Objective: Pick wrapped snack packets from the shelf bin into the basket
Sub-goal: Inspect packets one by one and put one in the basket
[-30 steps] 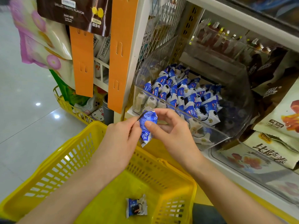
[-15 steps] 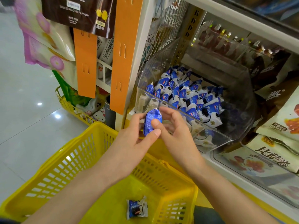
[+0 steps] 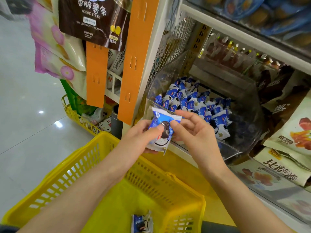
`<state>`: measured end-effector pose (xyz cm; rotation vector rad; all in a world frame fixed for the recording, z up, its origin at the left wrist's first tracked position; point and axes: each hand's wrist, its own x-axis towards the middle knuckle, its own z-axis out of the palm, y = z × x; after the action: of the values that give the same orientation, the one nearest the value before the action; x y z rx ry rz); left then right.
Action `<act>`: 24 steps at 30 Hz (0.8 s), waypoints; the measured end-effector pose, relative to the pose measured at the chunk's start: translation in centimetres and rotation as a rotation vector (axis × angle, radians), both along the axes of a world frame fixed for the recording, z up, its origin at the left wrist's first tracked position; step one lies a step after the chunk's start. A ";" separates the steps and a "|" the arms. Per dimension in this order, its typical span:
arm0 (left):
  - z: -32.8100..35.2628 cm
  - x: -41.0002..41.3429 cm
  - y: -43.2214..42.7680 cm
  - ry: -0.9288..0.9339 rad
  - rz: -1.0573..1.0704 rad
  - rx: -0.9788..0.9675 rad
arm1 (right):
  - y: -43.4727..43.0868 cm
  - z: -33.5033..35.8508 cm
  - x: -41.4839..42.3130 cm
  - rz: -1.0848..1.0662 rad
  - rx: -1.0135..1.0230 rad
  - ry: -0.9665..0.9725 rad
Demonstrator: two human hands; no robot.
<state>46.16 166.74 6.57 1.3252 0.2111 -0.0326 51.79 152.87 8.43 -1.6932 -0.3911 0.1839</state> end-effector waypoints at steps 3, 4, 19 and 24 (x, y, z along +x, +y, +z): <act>0.0 -0.1 0.0 -0.062 -0.005 0.123 | -0.2 0.3 -0.2 0.024 -0.078 -0.088; 0.1 0.0 0.0 -0.071 -0.005 0.138 | -0.2 0.4 -0.3 0.027 -0.103 -0.129; 1.4 2.1 1.0 -0.159 0.070 0.079 | 0.3 4.7 8.9 -0.255 -0.304 -0.351; 1.9 2.2 1.5 -0.158 0.105 0.016 | 0.6 2.5 15.5 -0.260 -0.908 -0.196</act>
<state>48.40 168.24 8.45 1.3244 0.1466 0.1626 67.32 153.47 10.96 -2.6505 -0.2310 -0.0110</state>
